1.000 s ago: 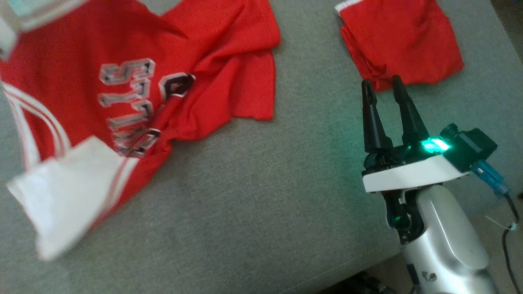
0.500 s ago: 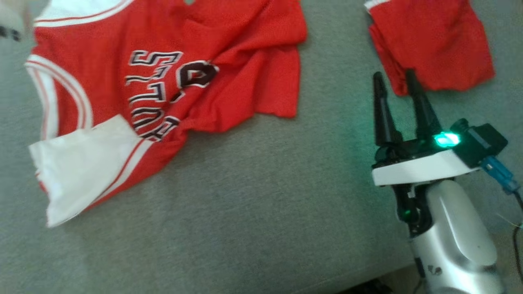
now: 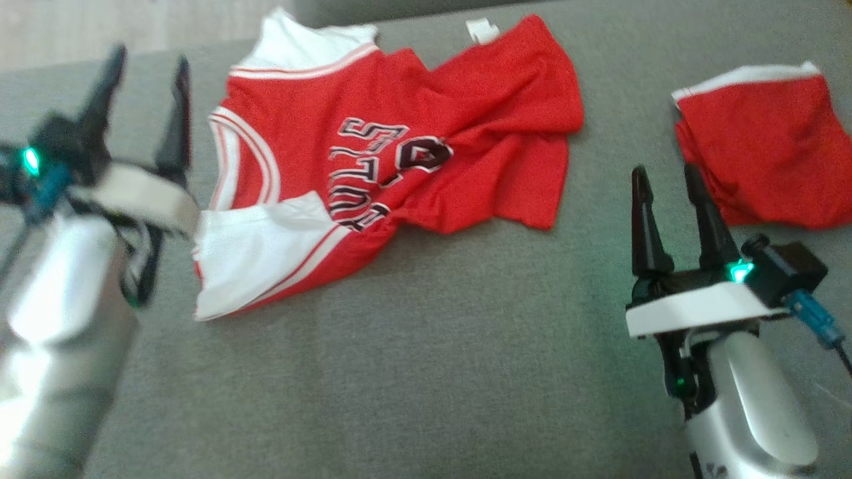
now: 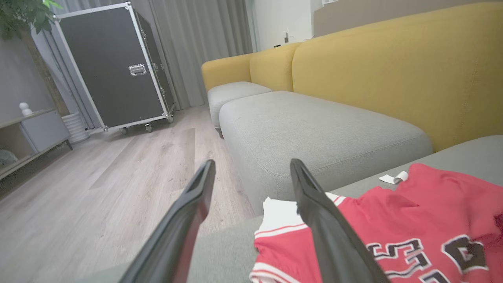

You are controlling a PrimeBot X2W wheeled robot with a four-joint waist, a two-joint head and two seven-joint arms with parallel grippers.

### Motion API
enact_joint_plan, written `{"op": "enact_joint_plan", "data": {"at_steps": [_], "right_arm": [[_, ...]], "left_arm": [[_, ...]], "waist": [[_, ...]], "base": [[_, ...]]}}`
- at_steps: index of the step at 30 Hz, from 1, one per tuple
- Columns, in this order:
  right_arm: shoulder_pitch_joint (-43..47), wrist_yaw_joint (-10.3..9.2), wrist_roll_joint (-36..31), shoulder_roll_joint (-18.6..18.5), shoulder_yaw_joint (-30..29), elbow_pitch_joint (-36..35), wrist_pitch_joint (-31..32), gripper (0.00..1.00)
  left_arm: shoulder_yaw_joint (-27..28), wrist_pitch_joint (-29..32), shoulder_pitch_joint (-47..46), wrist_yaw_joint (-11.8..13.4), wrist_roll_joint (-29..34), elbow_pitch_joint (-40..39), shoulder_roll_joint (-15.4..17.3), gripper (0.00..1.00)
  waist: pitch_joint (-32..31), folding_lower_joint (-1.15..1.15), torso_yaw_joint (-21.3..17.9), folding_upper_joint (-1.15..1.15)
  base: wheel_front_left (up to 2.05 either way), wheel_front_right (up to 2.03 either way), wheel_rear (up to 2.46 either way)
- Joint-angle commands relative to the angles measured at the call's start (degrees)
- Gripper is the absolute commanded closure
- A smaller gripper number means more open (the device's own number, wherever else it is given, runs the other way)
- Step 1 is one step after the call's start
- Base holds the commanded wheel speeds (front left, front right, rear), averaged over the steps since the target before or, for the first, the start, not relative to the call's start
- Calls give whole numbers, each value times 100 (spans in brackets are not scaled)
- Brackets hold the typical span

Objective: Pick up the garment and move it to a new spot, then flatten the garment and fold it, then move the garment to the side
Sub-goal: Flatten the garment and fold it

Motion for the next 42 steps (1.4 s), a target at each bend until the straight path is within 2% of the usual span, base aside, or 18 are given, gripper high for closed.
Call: {"op": "enact_joint_plan", "data": {"at_steps": [1, 2, 5, 8, 13, 18, 22, 25, 30, 42], "right_arm": [[34, -4, -49, -6, 122, -138, -62, 0], [34, -4, -49, -6, 122, -138, -62, 0], [173, -4, -47, -6, 126, -106, -62, 0], [311, -4, -30, -6, 152, -85, -62, 0], [415, -4, -187, -6, 218, 35, -62, 0], [413, -4, -154, -6, 206, 54, -62, 0], [364, -4, -136, -6, 228, 2, -62, 0], [325, -4, -114, -6, 268, -43, -62, 0], [270, -4, -107, -6, 288, -46, -62, 0], [88, -4, -201, -6, 199, -193, -62, 0]], "left_arm": [[351, -52, 207, 127, -55, -456, 154, 0], [351, -52, 207, 127, -55, -456, 154, 0], [608, -53, 992, 324, -100, -1045, 24, 0], [838, -53, 1698, 419, -135, -1511, -141, 0], [1180, -54, 2645, 550, 133, -2197, -471, 0], [1498, -54, 3153, 521, 310, -2485, -768, 0], [1628, -54, 3137, 427, 488, -2355, -750, 0], [1581, 78, 2983, 363, 523, -1976, -664, 0], [1427, 552, 2561, 93, 492, -1352, -532, 0], [1193, 928, 1508, -325, 531, -173, -348, 0]], "waist": [[-317, 1, 272, 0], [-317, 1, 272, 0], [-462, 1, 335, 0], [-584, 1, 372, 0], [-718, 1, 401, 0], [-734, 1, 418, 0], [-633, 1, 419, 0], [-538, 1, 378, 0], [-344, 1, 265, 0], [219, 1, 39, 0]], "base": [[0, 0, 0], [0, 0, 0], [0, 0, 0], [0, 0, 0], [0, 0, 0], [0, 0, 0], [0, 0, 0], [0, 0, 0], [0, 0, 0], [0, 0, 0]]}}
